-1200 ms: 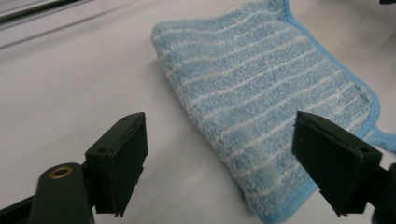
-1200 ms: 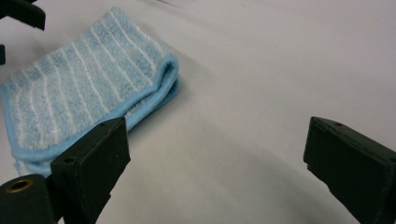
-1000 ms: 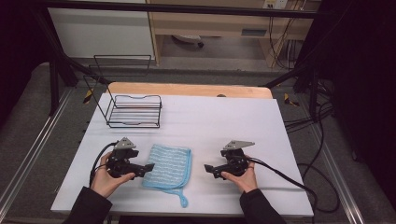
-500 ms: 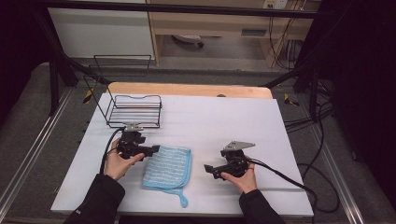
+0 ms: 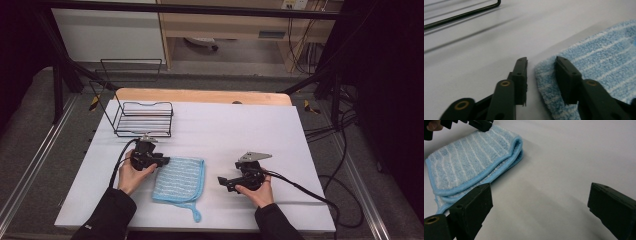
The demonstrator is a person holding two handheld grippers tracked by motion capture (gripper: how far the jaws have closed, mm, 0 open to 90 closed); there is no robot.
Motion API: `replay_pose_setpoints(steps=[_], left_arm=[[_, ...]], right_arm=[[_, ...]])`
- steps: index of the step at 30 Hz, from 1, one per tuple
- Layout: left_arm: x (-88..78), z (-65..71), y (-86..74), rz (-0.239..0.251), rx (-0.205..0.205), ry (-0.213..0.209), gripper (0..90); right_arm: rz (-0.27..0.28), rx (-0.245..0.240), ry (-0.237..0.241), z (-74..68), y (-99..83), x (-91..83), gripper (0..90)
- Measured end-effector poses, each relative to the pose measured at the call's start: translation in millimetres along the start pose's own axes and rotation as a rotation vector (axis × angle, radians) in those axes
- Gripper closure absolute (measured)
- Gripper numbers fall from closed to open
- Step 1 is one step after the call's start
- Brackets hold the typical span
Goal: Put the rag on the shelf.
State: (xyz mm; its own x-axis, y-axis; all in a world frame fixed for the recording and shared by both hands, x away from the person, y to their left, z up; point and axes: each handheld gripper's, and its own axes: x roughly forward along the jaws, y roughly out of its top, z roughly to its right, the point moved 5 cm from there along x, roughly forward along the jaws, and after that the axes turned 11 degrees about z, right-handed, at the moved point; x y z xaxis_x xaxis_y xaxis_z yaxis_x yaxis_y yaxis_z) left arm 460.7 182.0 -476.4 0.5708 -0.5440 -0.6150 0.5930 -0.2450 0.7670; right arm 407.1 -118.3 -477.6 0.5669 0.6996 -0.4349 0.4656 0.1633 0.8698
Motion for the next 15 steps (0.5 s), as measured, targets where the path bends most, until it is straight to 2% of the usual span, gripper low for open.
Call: replay_pose_setpoints(steps=[2, 4, 7, 10, 15], left_arm=[[0.4, 1.9, -1.2, -0.004, 0.011, -0.008, 71.8], [0.7, 3.6, -3.0, 0.005, 0.010, -0.008, 74.5], [1.0, 4.0, -4.9, 0.020, 0.006, -0.010, 75.8], [1.5, 3.5, -5.1, 0.019, 0.006, -0.016, 76.5], [2.1, 4.4, -5.3, 0.021, 0.018, -0.013, 77.2]], right_arm=[[0.001, -0.002, -0.001, 0.1, 0.1, -0.2, 6.4], [0.003, 0.010, -0.002, 0.0, 0.8, 0.0, 6.4], [0.013, 0.017, -0.005, 0.6, 2.3, 0.4, 6.0], [0.013, -0.002, -0.019, 1.1, 5.8, 1.9, 4.6], [0.017, -0.006, -0.013, -5.4, 14.4, 9.0, 2.8]])
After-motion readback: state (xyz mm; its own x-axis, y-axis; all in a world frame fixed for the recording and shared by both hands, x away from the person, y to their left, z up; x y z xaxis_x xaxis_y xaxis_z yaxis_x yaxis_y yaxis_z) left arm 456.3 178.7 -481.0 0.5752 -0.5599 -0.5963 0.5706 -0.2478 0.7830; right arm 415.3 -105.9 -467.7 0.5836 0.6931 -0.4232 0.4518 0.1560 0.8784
